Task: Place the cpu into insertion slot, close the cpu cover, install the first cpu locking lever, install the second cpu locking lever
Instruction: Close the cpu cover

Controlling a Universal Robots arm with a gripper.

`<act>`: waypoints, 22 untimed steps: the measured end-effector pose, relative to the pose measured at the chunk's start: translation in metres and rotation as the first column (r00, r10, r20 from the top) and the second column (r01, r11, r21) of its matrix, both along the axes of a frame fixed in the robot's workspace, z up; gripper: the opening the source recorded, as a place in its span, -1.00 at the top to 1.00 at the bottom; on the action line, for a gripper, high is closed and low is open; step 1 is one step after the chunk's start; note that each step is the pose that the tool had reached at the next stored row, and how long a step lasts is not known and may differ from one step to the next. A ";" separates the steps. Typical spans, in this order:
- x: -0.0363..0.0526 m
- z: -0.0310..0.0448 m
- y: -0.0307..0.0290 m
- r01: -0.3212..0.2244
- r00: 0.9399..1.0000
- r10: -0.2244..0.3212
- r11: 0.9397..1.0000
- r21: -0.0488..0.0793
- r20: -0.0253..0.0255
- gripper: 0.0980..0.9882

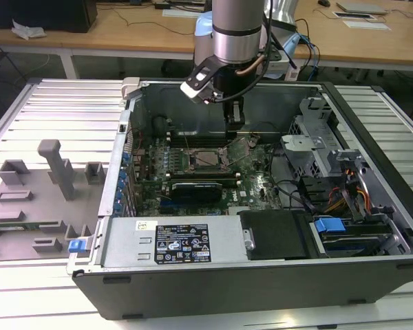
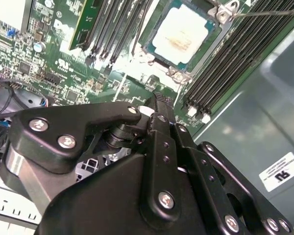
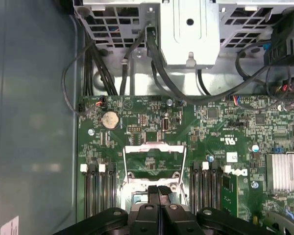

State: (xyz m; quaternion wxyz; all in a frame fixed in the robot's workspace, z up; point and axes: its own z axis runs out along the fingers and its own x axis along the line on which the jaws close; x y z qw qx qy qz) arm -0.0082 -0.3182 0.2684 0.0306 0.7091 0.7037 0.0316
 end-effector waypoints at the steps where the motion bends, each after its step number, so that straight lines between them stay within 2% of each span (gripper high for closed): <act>1: 0.0010 0.0000 0.0000 0.000 1.000 0.000 1.000 0.000 0.000 0.98; 4: 0.0056 0.0000 -0.0001 0.000 1.000 0.000 1.000 0.000 0.000 0.98; 15: 0.0339 0.0000 -0.0007 0.000 1.000 0.000 1.000 0.000 0.000 0.98; 17: 0.0397 0.0000 -0.0008 0.000 1.000 0.000 1.000 0.000 0.000 0.98; 18: 0.0479 0.0000 -0.0011 0.000 1.000 0.000 1.000 0.000 0.000 0.98; 22: 0.0575 -0.0001 -0.0012 0.000 1.000 0.000 1.000 0.000 -0.001 0.98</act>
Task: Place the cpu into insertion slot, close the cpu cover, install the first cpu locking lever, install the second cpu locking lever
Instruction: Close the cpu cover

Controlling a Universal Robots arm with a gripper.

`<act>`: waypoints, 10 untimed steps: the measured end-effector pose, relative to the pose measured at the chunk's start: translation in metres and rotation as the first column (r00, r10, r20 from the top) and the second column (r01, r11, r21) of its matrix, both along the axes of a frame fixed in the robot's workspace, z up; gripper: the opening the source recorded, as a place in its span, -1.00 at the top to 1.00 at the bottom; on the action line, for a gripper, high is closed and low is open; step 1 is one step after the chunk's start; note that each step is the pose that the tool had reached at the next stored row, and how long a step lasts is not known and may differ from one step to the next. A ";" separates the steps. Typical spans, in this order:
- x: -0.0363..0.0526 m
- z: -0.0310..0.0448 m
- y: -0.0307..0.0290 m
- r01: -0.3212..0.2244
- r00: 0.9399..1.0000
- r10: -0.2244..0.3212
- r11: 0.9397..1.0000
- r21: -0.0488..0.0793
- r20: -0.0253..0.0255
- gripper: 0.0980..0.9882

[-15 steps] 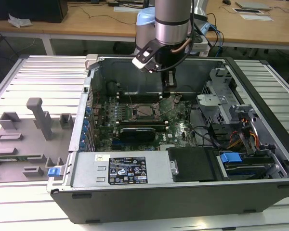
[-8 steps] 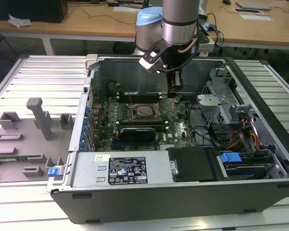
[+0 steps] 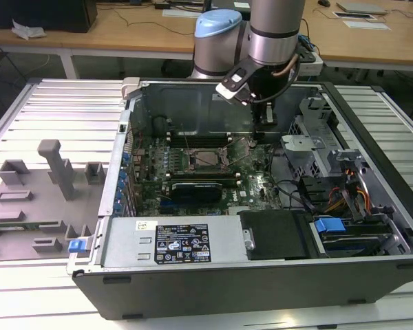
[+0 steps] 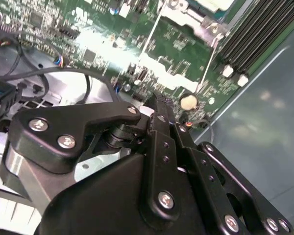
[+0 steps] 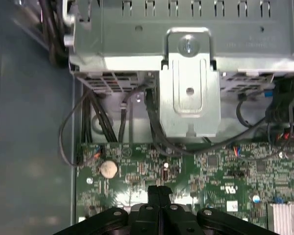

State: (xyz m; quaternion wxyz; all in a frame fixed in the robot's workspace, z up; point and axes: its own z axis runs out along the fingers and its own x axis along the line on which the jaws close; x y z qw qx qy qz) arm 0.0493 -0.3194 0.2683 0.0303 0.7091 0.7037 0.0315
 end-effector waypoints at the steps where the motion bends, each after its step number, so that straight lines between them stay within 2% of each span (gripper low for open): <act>1: 0.0002 0.0001 0.0000 0.000 1.000 0.000 1.000 0.000 0.000 0.98; 10: 0.0008 -0.0036 -0.0001 0.000 1.000 0.000 1.000 0.000 -0.001 0.98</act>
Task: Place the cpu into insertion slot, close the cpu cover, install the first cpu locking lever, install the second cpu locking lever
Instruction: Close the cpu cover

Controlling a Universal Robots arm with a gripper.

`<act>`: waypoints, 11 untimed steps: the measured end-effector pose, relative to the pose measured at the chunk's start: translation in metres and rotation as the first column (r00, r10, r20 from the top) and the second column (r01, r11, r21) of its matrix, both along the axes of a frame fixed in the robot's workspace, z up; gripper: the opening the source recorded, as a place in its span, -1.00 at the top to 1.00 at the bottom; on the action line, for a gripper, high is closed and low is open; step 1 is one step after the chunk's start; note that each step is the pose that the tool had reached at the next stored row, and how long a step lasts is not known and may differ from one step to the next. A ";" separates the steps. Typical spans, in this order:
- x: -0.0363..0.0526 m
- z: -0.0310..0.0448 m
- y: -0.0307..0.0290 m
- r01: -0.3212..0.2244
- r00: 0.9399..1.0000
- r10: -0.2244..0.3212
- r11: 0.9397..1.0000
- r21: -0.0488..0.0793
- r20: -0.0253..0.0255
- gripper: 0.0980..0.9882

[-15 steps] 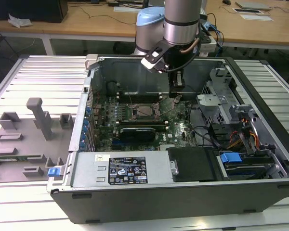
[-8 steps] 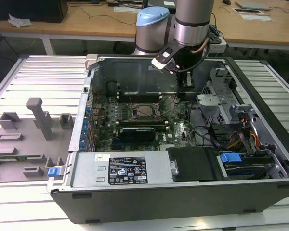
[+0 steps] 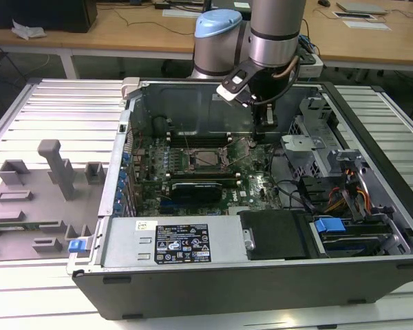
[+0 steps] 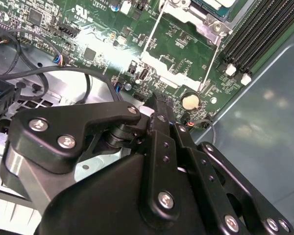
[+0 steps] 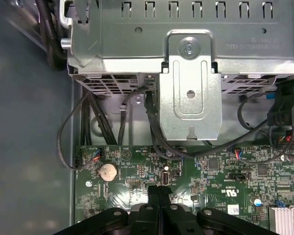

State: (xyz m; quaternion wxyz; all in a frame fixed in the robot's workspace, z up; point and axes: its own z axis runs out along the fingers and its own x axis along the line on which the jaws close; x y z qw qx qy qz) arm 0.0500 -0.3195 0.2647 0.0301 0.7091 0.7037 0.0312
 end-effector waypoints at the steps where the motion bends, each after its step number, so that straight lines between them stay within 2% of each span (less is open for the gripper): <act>1: 0.0002 -0.0003 0.0000 0.000 1.000 0.000 1.000 0.000 0.000 0.98; 11: 0.0024 -0.0036 0.0000 0.000 1.000 0.000 1.000 0.000 -0.004 0.98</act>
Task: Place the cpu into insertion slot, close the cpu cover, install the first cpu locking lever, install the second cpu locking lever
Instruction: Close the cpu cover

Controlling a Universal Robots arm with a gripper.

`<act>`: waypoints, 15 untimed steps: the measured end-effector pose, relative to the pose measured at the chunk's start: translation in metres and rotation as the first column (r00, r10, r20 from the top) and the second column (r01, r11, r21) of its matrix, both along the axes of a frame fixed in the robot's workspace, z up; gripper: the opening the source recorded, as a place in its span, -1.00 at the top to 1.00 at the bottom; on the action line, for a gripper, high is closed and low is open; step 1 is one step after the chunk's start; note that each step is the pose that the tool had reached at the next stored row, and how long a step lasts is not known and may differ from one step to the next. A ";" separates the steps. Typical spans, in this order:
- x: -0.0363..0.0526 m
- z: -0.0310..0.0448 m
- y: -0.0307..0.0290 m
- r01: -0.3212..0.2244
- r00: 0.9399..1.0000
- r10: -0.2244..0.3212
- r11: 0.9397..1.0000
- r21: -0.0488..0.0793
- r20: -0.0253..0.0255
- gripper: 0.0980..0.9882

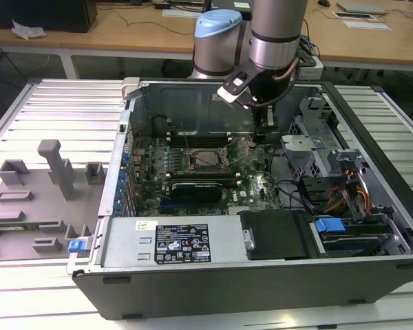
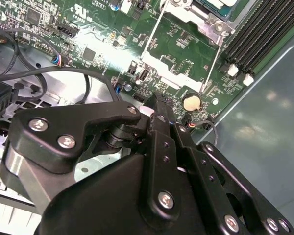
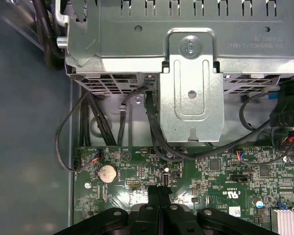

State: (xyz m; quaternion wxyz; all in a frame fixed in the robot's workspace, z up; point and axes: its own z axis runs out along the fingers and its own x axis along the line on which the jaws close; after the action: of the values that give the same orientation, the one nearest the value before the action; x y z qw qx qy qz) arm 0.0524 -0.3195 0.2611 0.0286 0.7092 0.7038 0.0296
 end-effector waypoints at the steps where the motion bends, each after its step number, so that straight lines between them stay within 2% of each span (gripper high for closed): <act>1: 0.0003 -0.0004 0.0000 0.000 1.000 0.000 1.000 0.000 -0.001 0.98; 4: 0.0008 -0.0032 0.0000 0.000 1.000 0.000 1.000 0.000 -0.005 0.98; 7: 0.0011 -0.0103 0.0000 0.000 1.000 0.000 1.000 0.000 -0.013 0.98; 12: 0.0017 -0.0204 0.0000 0.000 1.000 0.000 1.000 0.000 -0.023 0.98; 15: 0.0018 -0.0205 0.0000 0.000 1.000 0.000 1.000 0.000 -0.023 0.98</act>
State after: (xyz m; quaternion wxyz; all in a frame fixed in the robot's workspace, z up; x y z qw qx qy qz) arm 0.0542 -0.3196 0.2406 0.0205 0.7095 0.7041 0.0213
